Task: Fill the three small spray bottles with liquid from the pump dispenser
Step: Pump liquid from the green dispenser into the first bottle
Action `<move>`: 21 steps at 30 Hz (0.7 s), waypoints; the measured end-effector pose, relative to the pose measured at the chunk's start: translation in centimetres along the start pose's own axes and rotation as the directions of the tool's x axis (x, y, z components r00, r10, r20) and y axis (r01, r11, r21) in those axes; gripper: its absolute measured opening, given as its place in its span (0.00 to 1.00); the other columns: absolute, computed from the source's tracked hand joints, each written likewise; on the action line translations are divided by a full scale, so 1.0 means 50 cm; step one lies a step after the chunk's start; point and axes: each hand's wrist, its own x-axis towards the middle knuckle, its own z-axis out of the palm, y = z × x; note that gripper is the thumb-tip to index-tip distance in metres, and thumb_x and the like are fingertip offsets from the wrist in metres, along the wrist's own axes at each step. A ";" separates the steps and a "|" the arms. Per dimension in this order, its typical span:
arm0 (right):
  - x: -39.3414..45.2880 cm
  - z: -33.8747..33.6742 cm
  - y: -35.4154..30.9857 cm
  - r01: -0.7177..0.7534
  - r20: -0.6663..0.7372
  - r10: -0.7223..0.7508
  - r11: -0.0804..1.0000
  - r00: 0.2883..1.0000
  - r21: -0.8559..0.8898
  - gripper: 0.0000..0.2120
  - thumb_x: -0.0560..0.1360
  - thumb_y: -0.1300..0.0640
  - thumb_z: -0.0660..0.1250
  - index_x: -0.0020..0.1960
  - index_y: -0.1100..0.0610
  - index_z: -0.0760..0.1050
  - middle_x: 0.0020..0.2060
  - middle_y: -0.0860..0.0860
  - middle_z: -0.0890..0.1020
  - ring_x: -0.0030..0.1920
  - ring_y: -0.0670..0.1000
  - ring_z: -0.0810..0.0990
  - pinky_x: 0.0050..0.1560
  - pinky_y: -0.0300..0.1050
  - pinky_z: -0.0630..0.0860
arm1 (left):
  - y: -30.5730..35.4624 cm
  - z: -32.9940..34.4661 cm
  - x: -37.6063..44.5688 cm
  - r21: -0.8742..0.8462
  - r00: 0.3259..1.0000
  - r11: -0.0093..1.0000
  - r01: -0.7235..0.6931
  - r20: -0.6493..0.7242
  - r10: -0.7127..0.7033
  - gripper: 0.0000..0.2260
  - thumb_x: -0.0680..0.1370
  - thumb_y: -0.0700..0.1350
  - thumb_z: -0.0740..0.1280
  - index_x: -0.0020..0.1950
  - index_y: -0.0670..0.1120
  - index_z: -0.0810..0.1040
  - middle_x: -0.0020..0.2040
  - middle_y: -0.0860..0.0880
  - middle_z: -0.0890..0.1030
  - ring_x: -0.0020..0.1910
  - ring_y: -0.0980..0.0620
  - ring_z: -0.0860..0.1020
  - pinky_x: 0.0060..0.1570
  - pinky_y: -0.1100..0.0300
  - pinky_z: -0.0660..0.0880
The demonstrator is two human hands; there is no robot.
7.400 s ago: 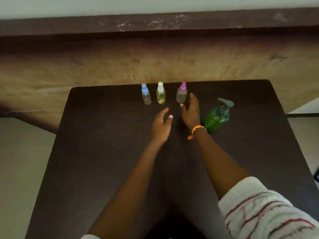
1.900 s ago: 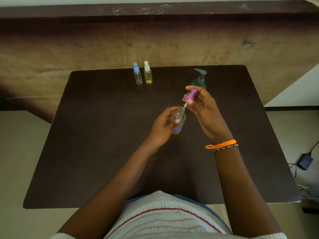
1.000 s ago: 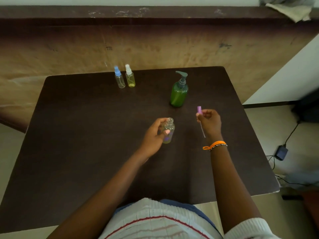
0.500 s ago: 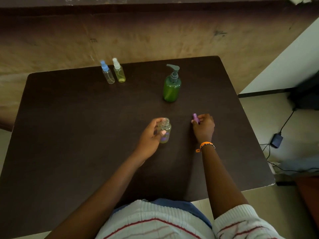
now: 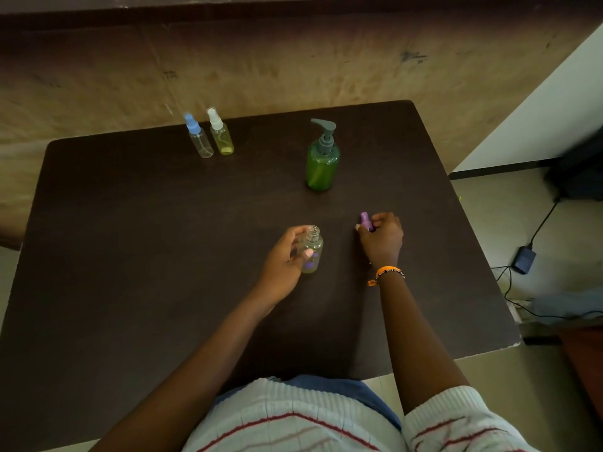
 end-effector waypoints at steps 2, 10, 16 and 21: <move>-0.001 0.001 0.000 0.010 -0.001 -0.010 1.000 1.000 -0.002 0.17 0.69 0.59 0.76 0.53 0.65 0.75 0.52 0.60 0.78 0.54 0.59 0.77 0.50 0.45 0.71 | -0.001 0.000 -0.001 0.002 1.000 1.000 -0.001 0.000 0.001 0.16 0.77 0.34 0.61 0.61 0.49 0.70 0.56 0.51 0.77 0.54 0.59 0.76 0.51 0.73 0.72; 0.002 0.002 -0.001 0.014 -0.001 -0.014 0.999 1.000 -0.036 0.13 0.72 0.64 0.71 0.54 0.66 0.75 0.53 0.61 0.78 0.54 0.59 0.77 0.50 0.45 0.71 | -0.003 0.001 -0.002 -0.006 1.000 1.000 0.005 0.001 -0.005 0.16 0.77 0.33 0.61 0.60 0.50 0.70 0.55 0.51 0.77 0.54 0.56 0.76 0.50 0.72 0.72; 0.011 -0.012 0.007 -0.018 -0.023 0.018 1.000 1.000 -0.018 0.19 0.68 0.63 0.76 0.56 0.65 0.74 0.56 0.60 0.77 0.56 0.60 0.77 0.55 0.50 0.74 | -0.002 -0.001 -0.001 -0.015 1.000 1.000 -0.009 0.013 0.009 0.15 0.77 0.32 0.60 0.60 0.48 0.70 0.54 0.52 0.77 0.50 0.61 0.76 0.48 0.74 0.72; 0.003 -0.012 0.004 -0.007 -0.008 0.007 1.000 1.000 -0.019 0.22 0.67 0.61 0.78 0.57 0.64 0.74 0.56 0.59 0.77 0.56 0.59 0.76 0.54 0.50 0.74 | -0.003 0.002 0.003 -0.013 1.000 1.000 -0.005 0.020 0.005 0.16 0.77 0.32 0.60 0.60 0.49 0.70 0.51 0.56 0.77 0.49 0.63 0.76 0.48 0.75 0.71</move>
